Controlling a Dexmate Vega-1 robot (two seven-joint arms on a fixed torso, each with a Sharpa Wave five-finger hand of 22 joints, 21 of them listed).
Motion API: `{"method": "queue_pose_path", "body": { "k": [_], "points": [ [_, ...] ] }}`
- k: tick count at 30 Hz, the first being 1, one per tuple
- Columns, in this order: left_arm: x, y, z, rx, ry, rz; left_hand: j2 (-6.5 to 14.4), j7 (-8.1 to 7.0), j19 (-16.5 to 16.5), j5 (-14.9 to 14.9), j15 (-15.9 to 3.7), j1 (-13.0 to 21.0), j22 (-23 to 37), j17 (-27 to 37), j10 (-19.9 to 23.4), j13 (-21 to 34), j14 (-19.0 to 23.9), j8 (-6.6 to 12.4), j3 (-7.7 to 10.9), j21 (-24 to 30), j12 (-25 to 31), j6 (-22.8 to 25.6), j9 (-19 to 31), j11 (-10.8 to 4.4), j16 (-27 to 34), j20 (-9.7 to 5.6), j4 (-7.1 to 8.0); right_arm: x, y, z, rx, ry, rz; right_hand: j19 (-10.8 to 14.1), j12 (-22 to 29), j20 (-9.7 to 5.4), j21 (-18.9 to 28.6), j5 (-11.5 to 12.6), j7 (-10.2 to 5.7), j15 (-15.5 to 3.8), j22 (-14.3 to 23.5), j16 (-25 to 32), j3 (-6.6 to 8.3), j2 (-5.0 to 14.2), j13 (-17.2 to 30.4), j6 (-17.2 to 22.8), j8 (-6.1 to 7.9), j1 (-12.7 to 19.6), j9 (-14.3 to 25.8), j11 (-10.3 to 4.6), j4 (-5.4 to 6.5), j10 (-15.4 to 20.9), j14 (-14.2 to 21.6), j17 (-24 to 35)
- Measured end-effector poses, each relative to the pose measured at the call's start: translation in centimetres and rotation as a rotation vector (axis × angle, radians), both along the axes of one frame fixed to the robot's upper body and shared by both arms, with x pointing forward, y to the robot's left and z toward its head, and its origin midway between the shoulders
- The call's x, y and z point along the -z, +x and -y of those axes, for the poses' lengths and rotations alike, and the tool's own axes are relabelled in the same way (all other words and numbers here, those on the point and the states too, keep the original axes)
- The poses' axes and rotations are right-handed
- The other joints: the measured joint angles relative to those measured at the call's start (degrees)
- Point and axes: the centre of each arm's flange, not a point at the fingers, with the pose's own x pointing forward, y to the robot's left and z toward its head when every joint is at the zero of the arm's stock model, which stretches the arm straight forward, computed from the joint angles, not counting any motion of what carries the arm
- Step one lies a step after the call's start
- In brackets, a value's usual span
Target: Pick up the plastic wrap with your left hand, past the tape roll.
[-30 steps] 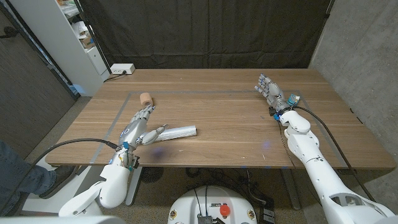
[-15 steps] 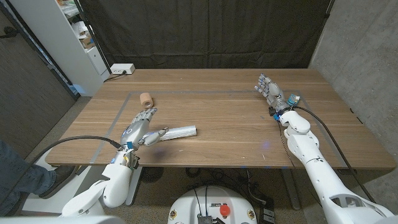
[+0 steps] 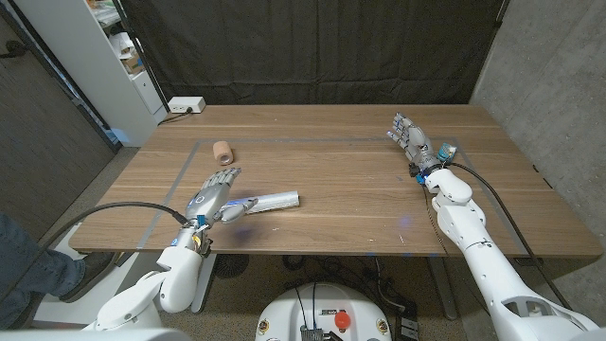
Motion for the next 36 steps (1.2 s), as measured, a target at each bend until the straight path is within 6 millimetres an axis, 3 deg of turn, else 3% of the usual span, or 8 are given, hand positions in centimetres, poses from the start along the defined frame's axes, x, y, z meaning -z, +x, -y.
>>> {"method": "queue_pose_path", "body": {
  "k": [36],
  "points": [
    [1.0,2.3,1.8,-0.027,0.039,-0.062,-0.75,0.23,0.52,0.42,0.83,0.75,-0.01,0.0,0.42,0.28,0.83,0.0,-0.48,0.0,0.0,0.23,-0.01,0.21,0.0,0.53,0.48,0.1,0.8,0.2,-0.007,0.01,-0.005,0.0,0.0,-0.01,0.0,0.0,0.0,0.21,-0.01,0.0,0.0,0.0,0.0,0.0,0.0,0.0,-0.01,0.0,0.0,0.0,0.2,0.29]
  ]
}}
